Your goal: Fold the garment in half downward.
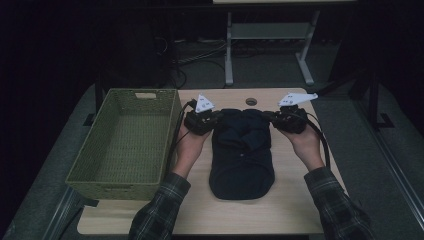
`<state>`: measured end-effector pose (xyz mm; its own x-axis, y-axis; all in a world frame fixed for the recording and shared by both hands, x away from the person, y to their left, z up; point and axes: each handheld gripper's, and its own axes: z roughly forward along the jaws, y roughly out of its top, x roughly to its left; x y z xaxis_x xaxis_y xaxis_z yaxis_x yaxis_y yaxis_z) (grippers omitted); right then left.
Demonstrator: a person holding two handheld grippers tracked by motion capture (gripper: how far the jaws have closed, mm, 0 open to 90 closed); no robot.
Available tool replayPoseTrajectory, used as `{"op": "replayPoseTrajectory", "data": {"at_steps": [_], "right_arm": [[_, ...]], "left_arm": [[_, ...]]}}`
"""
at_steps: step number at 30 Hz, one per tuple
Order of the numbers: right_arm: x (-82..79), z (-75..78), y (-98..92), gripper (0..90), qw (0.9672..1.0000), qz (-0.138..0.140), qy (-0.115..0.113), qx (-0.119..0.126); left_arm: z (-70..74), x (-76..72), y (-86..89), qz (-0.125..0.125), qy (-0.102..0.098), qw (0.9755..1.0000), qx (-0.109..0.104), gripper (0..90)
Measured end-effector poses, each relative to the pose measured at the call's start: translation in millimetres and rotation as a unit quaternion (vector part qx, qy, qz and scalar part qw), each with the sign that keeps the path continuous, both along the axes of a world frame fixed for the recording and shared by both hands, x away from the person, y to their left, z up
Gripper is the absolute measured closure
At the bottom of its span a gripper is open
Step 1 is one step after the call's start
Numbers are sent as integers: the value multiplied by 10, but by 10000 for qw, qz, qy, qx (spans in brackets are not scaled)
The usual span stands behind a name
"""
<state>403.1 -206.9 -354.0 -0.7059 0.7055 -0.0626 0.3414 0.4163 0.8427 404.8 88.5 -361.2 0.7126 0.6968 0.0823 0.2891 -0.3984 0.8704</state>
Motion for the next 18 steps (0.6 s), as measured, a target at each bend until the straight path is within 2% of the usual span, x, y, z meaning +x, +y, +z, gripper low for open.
{"op": "replayPoseTrajectory", "data": {"at_steps": [9,10,12,18], "right_arm": [[-172,-152,-28,829,9998,115,141,68],[-192,-163,-32,829,9998,121,167,86],[-232,-182,-40,829,9996,141,194,135],[-381,-260,-68,826,9991,213,308,178]], "left_arm": [[-66,-180,17,-150,113,9998,40,810],[-66,-200,28,-192,122,9997,108,809],[-82,-249,23,-196,136,9997,58,810],[-147,-407,41,-313,255,9991,94,809]]}}
